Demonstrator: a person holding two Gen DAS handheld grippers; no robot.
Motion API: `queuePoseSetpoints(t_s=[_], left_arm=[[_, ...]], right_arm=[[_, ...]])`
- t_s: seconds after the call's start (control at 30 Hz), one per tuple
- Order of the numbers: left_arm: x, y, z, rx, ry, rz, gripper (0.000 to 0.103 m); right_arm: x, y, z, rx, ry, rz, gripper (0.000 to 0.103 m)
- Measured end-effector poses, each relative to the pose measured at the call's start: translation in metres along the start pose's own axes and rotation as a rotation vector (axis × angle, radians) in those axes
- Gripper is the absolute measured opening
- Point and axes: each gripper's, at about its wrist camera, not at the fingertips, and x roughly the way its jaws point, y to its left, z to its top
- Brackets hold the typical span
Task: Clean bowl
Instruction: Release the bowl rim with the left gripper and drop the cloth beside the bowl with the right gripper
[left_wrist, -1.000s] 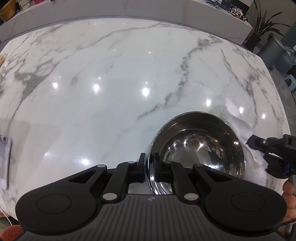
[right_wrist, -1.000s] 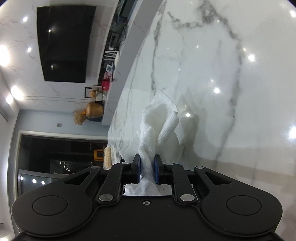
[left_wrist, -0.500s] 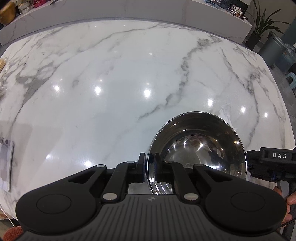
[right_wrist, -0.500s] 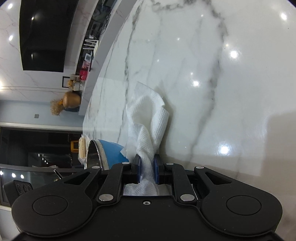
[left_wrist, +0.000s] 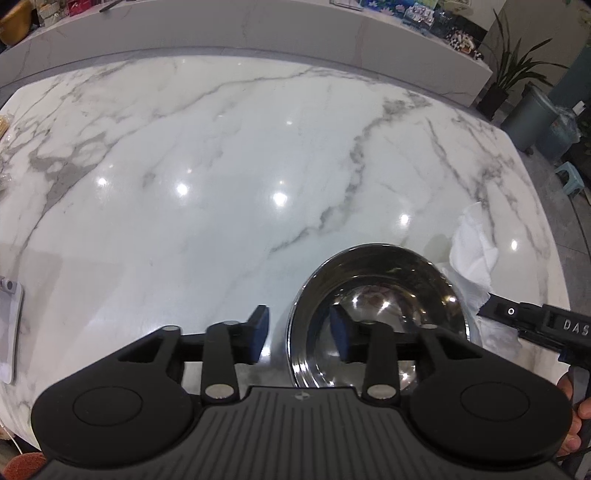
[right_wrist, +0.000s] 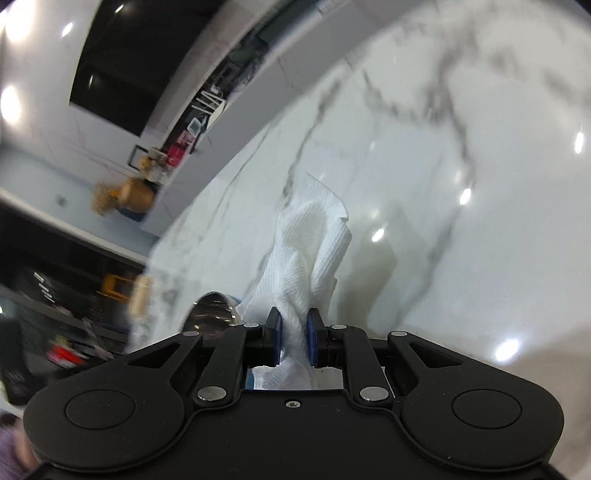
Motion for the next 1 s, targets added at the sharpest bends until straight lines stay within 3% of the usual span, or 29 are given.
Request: queuePoseSetpoints(t_s=[0.13,0.2,0.27,0.3,0.57,0.77,0.83,0.9,1.0], left_arm=[[-0.015,-0.003,-0.003,0.02,-0.042,-0.014,0.052],[-0.025,-0.005,-0.003,0.036,-0.075,-0.014,0.059],[-0.035,-0.007,-0.004,0.048,-0.103,-0.021,0.075],[-0.037,-0.008,-0.004,0.05,-0.107,-0.024,0.075],[-0.05,-0.005,-0.015,0.053,-0.14,-0.068,0.075],[-0.053,0.001,-0.023,0.047,-0.15,-0.115,0.078],[-0.058,0.006,-0.024,0.04,-0.171,-0.137,0.08],[-0.063,0.01,-0.026,0.031,-0.191,-0.165,0.08],[-0.069,0.015,-0.029,0.02,-0.211,-0.207,0.081]], right_arm=[[-0.004,0.017,-0.008,-0.147,-0.025,-0.148,0.014],[-0.002,0.027,-0.015,-0.249,-0.023,-0.262,0.014],[0.002,0.028,-0.02,-0.289,-0.006,-0.318,0.014],[0.005,0.027,-0.021,-0.299,0.007,-0.339,0.014],[0.019,0.027,-0.026,-0.336,0.038,-0.403,0.014],[0.013,0.026,-0.022,-0.282,0.029,-0.407,0.015],[0.005,0.028,-0.021,-0.272,0.016,-0.42,0.018],[-0.004,0.032,-0.023,-0.262,-0.003,-0.423,0.03],[-0.024,0.043,-0.027,-0.258,-0.04,-0.423,0.041]])
